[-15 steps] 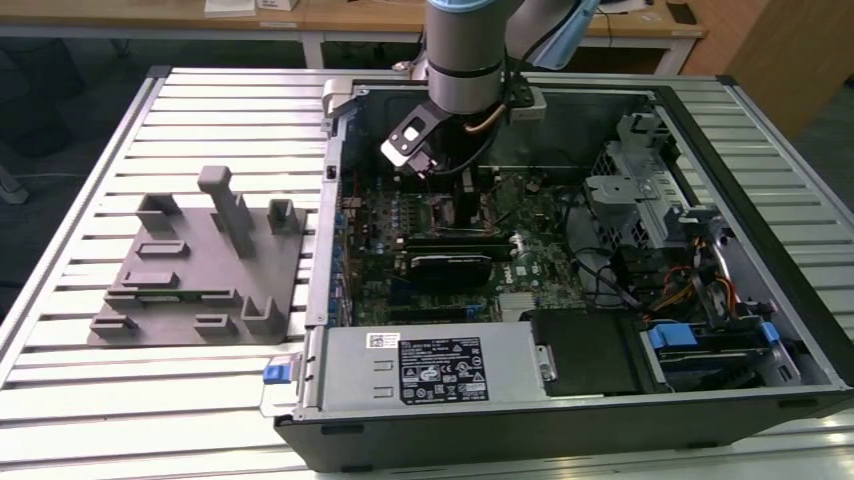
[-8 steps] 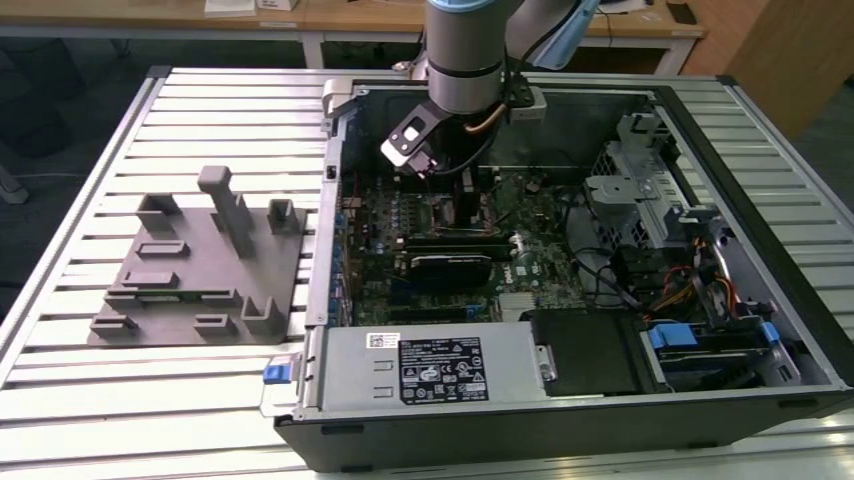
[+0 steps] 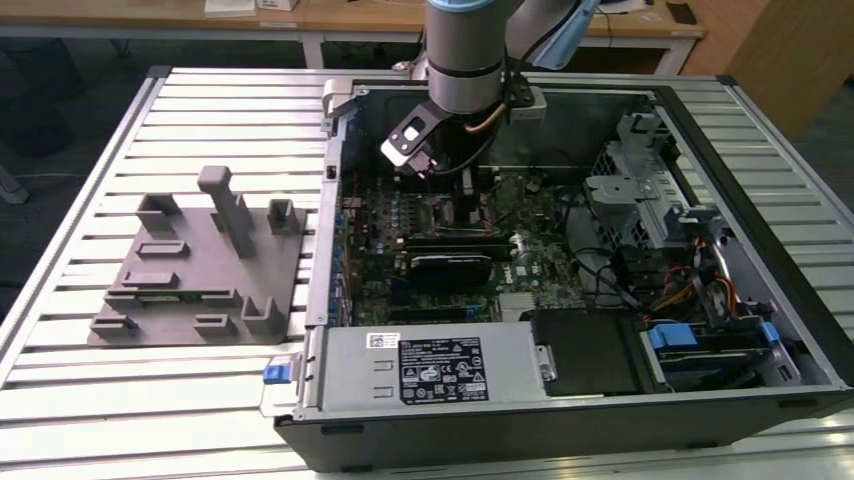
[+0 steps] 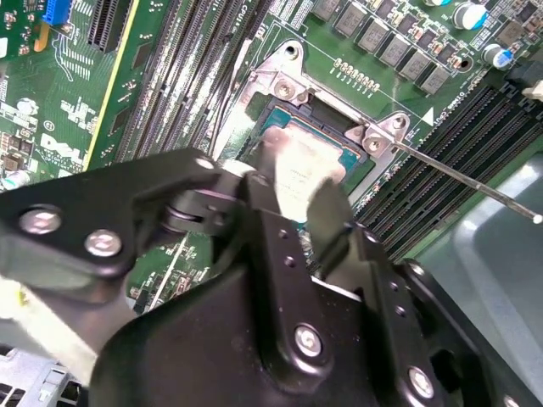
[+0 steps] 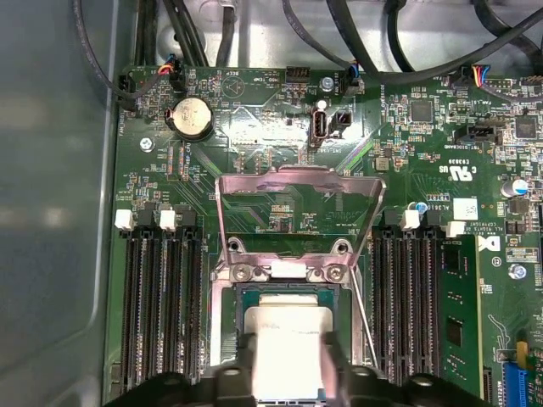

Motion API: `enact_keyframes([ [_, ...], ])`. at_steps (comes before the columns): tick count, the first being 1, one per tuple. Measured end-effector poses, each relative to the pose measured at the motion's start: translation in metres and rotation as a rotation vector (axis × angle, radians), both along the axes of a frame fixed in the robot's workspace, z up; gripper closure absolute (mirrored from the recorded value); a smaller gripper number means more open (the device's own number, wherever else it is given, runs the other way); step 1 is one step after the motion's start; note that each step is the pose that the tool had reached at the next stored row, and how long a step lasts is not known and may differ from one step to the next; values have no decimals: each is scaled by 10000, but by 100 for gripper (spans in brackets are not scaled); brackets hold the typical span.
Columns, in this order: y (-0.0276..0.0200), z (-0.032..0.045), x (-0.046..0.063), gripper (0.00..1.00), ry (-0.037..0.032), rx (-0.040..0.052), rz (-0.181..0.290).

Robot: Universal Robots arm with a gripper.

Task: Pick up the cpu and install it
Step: 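Close the cpu cover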

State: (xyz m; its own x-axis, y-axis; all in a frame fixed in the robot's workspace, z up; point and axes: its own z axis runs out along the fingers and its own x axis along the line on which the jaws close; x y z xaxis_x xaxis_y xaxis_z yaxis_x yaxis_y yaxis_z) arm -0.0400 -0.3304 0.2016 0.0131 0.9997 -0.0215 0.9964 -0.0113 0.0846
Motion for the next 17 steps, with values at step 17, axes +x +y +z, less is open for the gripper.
enact_keyframes([
  [17,0,-2,16,89,2,-1,1],
])
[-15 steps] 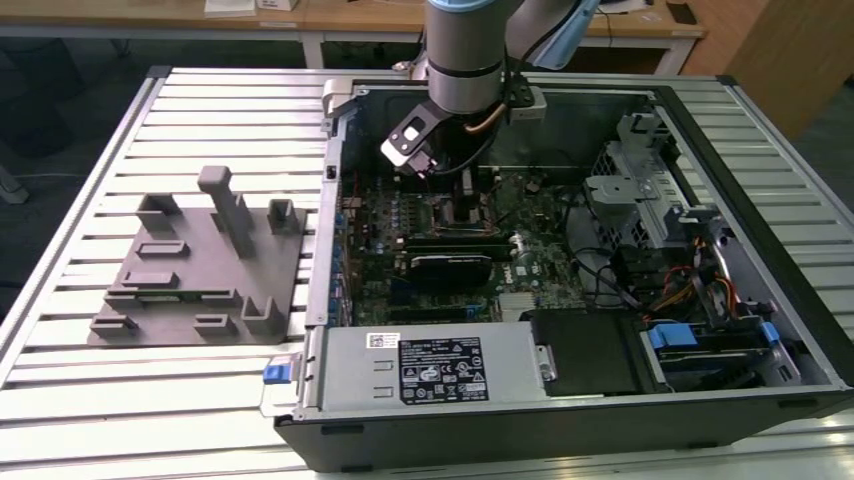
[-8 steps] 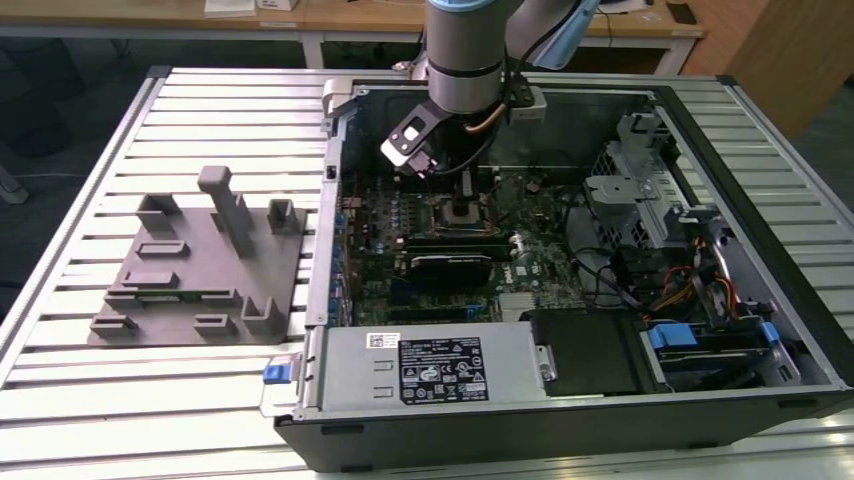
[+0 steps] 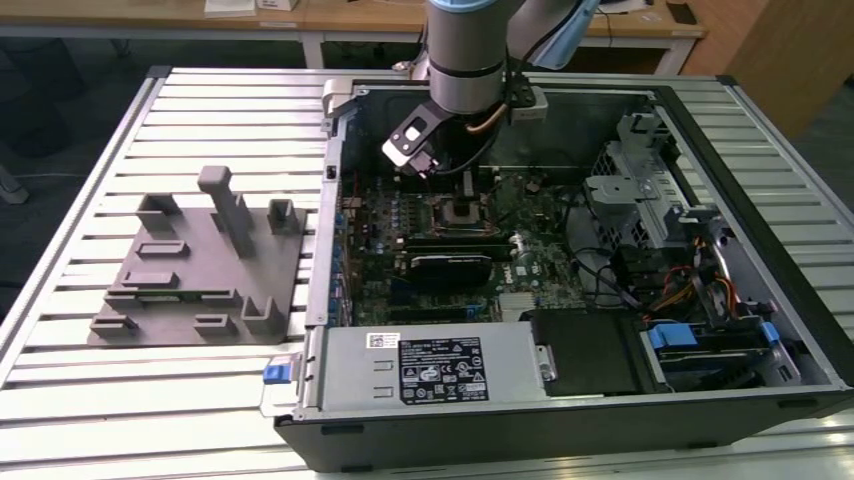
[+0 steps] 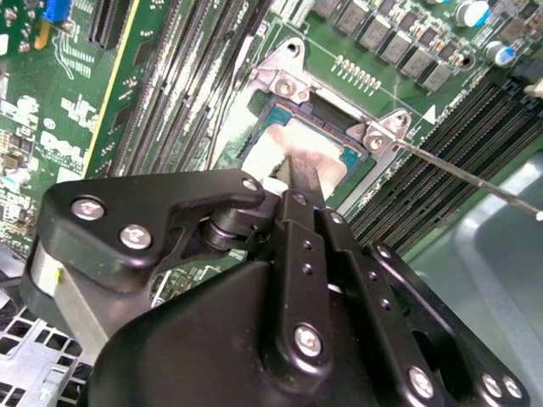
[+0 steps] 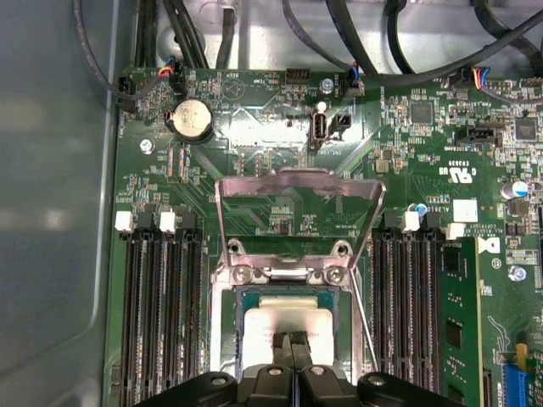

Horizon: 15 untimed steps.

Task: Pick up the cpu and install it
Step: 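Close the cpu cover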

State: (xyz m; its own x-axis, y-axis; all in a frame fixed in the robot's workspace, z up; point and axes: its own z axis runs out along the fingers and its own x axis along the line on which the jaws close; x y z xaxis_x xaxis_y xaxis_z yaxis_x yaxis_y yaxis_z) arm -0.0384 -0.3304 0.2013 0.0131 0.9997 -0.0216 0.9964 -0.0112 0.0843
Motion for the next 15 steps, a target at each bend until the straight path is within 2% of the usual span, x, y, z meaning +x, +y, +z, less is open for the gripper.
enact_keyframes([
  [15,-1,-36,6,89,6,2,-2],
])
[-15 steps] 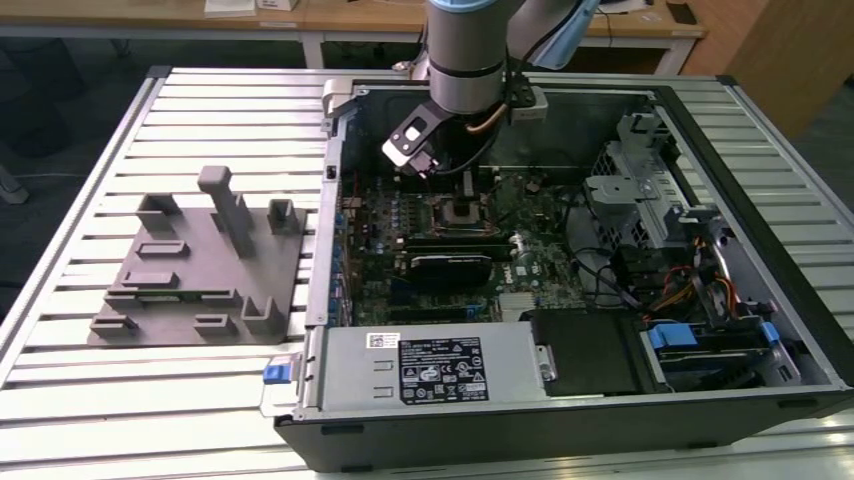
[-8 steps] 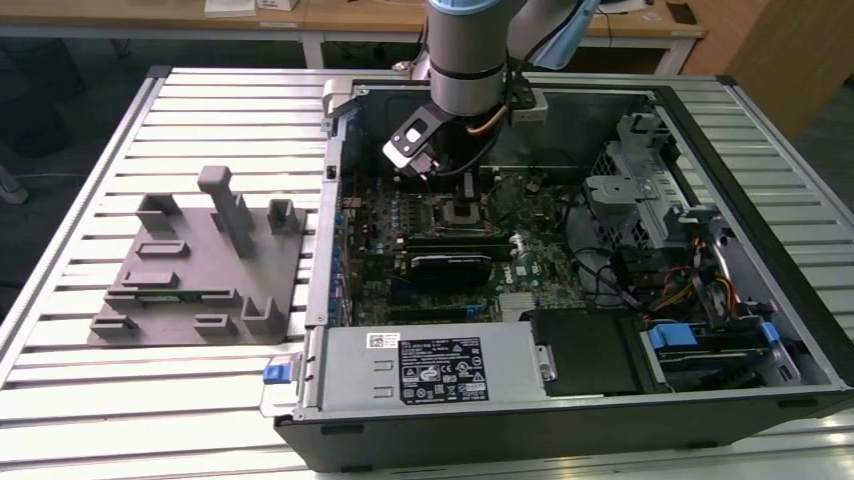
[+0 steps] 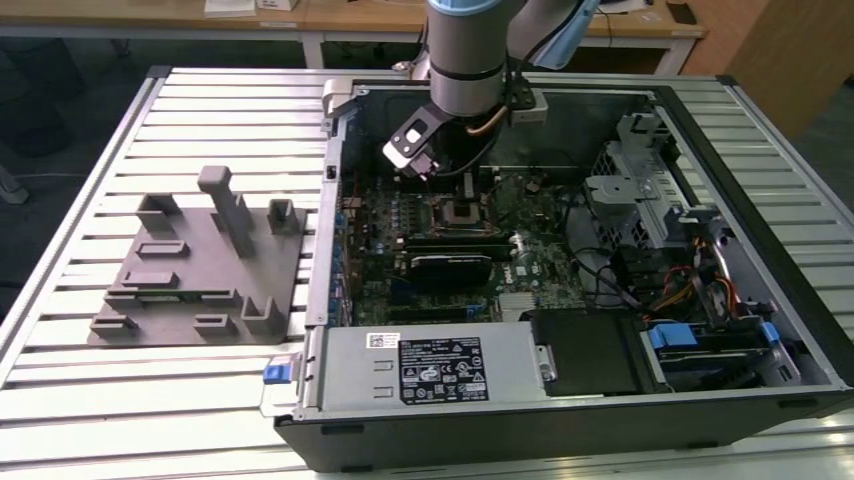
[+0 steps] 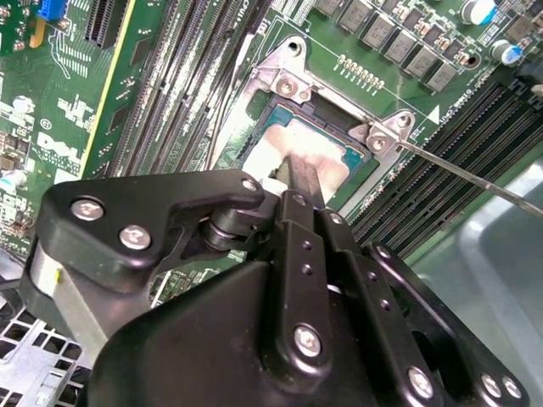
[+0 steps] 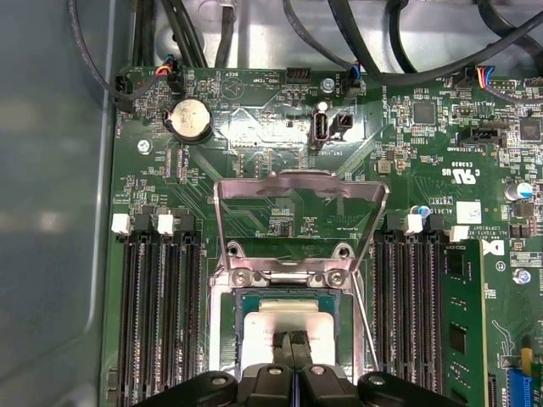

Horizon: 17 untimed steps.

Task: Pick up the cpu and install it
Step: 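Close the cpu cover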

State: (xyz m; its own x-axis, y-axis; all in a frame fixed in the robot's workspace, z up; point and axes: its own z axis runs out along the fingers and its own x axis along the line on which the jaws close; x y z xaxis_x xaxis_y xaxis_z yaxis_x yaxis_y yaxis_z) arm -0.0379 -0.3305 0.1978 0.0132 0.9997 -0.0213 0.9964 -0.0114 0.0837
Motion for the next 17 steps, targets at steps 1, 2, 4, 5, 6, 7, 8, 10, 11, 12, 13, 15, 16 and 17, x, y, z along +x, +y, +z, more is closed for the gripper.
enact_keyframes([
  [1,0,-2,0,89,1,-1,0],
  [2,0,-3,0,89,0,0,0],
  [4,1,-6,1,89,-2,5,1],
  [5,1,-6,1,89,-4,5,0],
  [6,1,-5,1,89,-5,3,1],
  [7,2,-2,2,89,-6,1,2],
  [8,2,2,2,89,-10,3,2],
  [10,3,18,2,89,-11,3,2],
  [11,1,30,1,89,-5,-6,1],
  [12,2,43,1,89,-6,-4,1],
  [13,2,60,1,89,-6,-5,0],
  [15,2,108,1,89,-5,-4,0],
  [16,2,142,1,89,-5,-5,0],
  [17,2,178,1,89,-6,-4,0],
])
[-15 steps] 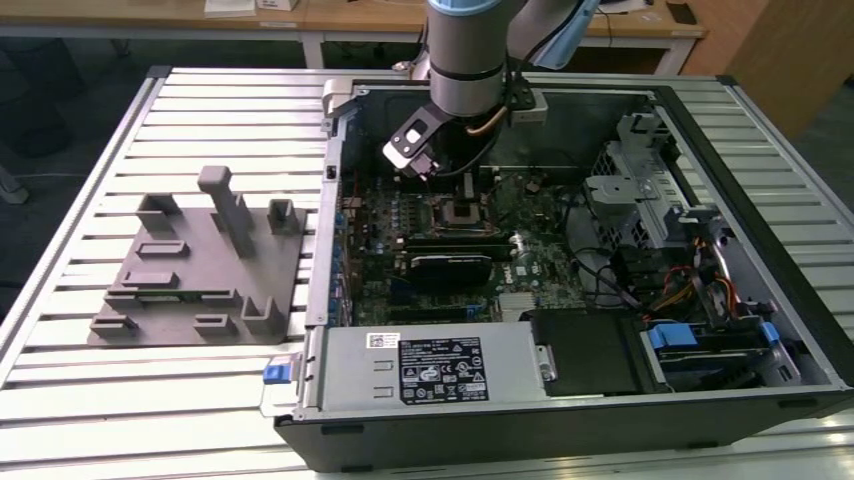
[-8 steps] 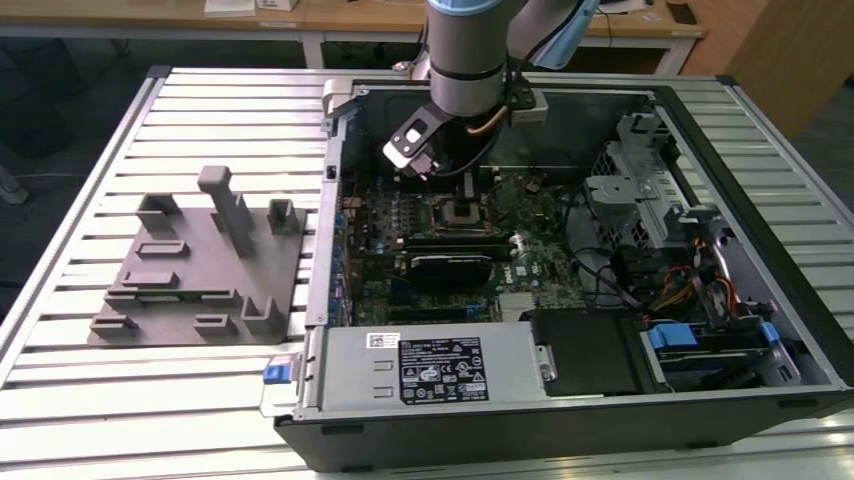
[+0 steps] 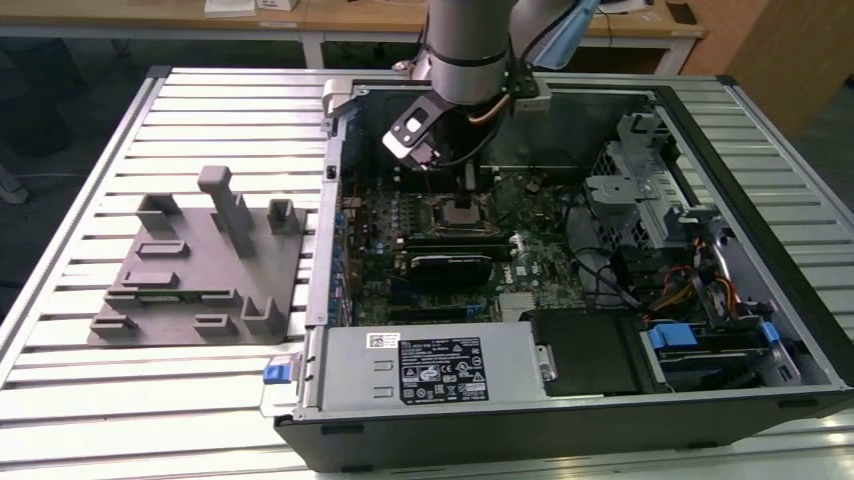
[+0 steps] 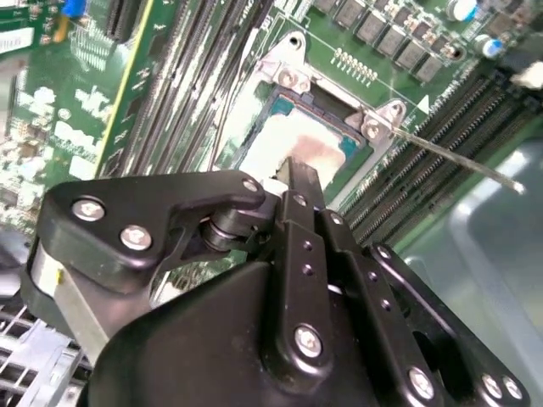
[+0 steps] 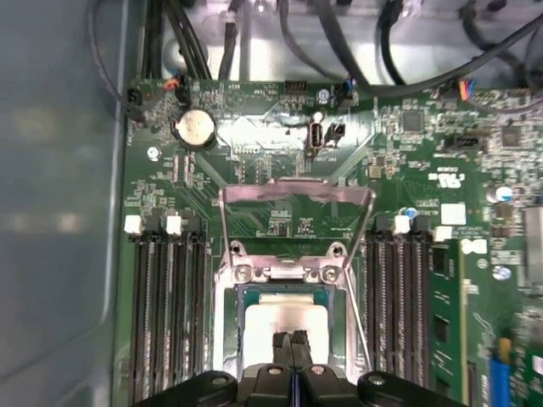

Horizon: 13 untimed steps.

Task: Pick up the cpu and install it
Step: 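Close the cpu cover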

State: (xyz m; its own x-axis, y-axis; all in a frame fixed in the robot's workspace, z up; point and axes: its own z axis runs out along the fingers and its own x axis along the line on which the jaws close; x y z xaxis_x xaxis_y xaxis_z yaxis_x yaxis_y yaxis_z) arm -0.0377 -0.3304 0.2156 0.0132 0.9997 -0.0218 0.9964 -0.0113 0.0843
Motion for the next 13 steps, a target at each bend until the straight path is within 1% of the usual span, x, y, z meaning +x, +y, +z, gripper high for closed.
enact_keyframes([
  [7,1,279,0,89,-13,-2,1],
  [10,2,370,0,89,-22,-1,0],
  [12,2,417,0,89,-23,-3,1],
  [13,2,429,0,89,-23,-2,1],
])
